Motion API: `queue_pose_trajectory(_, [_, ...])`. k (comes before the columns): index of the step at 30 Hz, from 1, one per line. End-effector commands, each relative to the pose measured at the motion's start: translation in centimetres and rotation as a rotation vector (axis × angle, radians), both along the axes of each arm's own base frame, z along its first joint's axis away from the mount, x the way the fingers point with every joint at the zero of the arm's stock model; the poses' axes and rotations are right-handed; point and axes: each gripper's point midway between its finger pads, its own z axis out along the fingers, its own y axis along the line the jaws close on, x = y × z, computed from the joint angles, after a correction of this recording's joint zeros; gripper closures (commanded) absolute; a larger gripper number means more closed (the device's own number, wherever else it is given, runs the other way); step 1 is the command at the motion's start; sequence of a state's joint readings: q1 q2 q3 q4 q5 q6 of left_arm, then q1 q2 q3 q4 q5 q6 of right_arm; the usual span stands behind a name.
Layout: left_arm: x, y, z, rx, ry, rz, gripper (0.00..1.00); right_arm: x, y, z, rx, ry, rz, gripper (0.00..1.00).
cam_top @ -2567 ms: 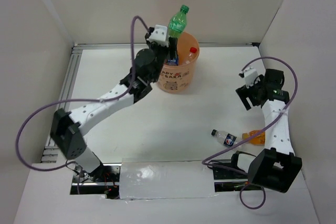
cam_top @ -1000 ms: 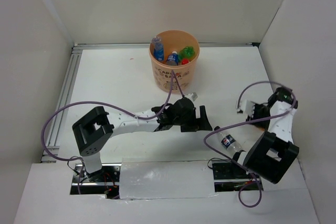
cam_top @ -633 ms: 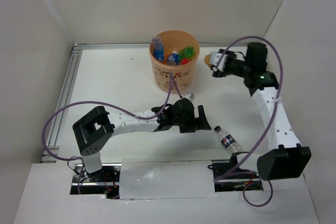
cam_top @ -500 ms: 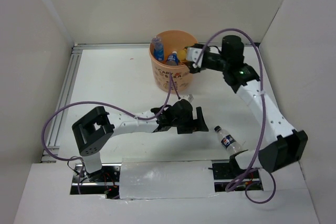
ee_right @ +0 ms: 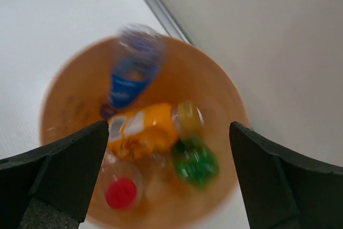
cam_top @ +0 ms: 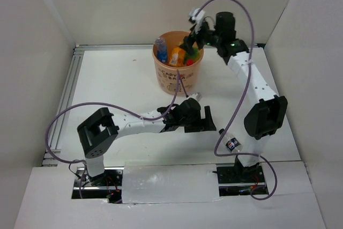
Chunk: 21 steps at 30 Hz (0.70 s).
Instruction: Put the plastic bottles in the bin
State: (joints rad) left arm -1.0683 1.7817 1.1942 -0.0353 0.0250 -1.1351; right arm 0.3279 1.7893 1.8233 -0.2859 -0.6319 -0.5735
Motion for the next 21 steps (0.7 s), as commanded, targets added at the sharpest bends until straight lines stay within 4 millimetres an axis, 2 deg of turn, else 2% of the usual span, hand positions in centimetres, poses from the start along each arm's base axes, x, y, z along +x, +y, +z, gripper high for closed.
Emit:
queue_pose_trajectory(1, [1.0,-3.0,1.1,-0.048,-0.018,-0.037,0.0,1.5,-9.1,3.0,0.181,0.228,-0.324,0.0])
queue_pose_trajectory(2, [0.5,-3.6,0.7,-0.045,0.009,-0.041,0.0,1.5,-11.2,1.9,0.174,0.27,-0.363,0.0])
queue_pose_trajectory(3, [0.9,-4.7,1.7,-0.07,0.001,-0.049,0.0,1.1,-15.6,1.0,0.173,0.315,-0.456,0.0])
queue_pose_trajectory(4, [0.8,-5.3,0.1,-0.055,0.037,-0.059,0.0,0.7,-17.9,0.0,0.173,0.343,-0.505,0.0])
queue_pose_trajectory(5, [0.8,-5.5,-0.5,-0.042,0.066,-0.043,0.0,-0.3,-19.8,-3.3,0.173,0.424,-0.534,0.0])
queue_pose_trajectory(6, [0.5,-6.7,0.2,-0.068,0.078,-0.053,0.0,-1.7,-24.2,-3.0,0.206,0.42,-0.608,0.0])
queue_pose_trajectory(7, [0.2,-7.1,-0.2,-0.073,0.107,-0.063,0.0,-2.6,-26.0,-3.7,0.225,0.432,-0.634,0.0])
queue_pose_trajectory(8, [0.1,-7.6,-1.8,-0.057,0.16,-0.049,0.0,-3.7,-27.7,-4.4,0.241,0.45,-0.662,0.0])
queue_pose_trajectory(9, [-0.6,-8.1,-2.3,-0.051,0.194,-0.053,0.0,-5.0,-28.6,-6.4,0.247,0.493,-0.67,0.0])
queue_pose_trajectory(10, [-0.6,-9.3,-2.1,-0.053,0.242,-0.052,0.0,-7.6,-31.6,-6.2,0.264,0.475,-0.722,0.0])
queue_pose_trajectory(11, [-1.1,-8.8,-2.6,-0.026,0.268,-0.058,0.0,-7.7,-31.6,-6.4,0.253,0.477,-0.719,0.0])
queue_pose_trajectory(13, [-2.2,-9.8,-3.7,0.015,0.33,-0.05,0.0,-10.3,-32.9,-7.5,0.275,0.503,-0.743,0.0])
queue_pose_trajectory(14, [-3.2,-9.6,-4.4,0.059,0.362,-0.046,0.0,-11.0,-33.1,-7.7,0.265,0.49,-0.735,0.0])
queue_pose_trajectory(15, [-3.9,-9.9,-4.6,0.068,0.397,-0.028,0.0,-12.0,-33.0,-9.1,0.273,0.523,-0.732,0.0])
queue_pose_trajectory(16, [-4.2,-10.2,-5.1,0.094,0.417,-0.004,0.0,-13.0,-33.1,-9.9,0.271,0.533,-0.737,0.0])
queue_pose_trajectory(17, [-3.9,-10.1,-5.6,0.111,0.413,0.008,0.0,-13.2,-33.0,-9.5,0.268,0.519,-0.737,0.0])
queue_pose_trajectory(19, [-4.0,-11.0,-5.4,0.101,0.426,0.031,0.0,-14.4,-33.2,-10.8,0.27,0.54,-0.75,0.0])
queue_pose_trajectory(21, [-3.8,-10.8,-6.8,0.142,0.456,0.076,0.0,-15.2,-32.8,-11.8,0.278,0.563,-0.744,0.0])
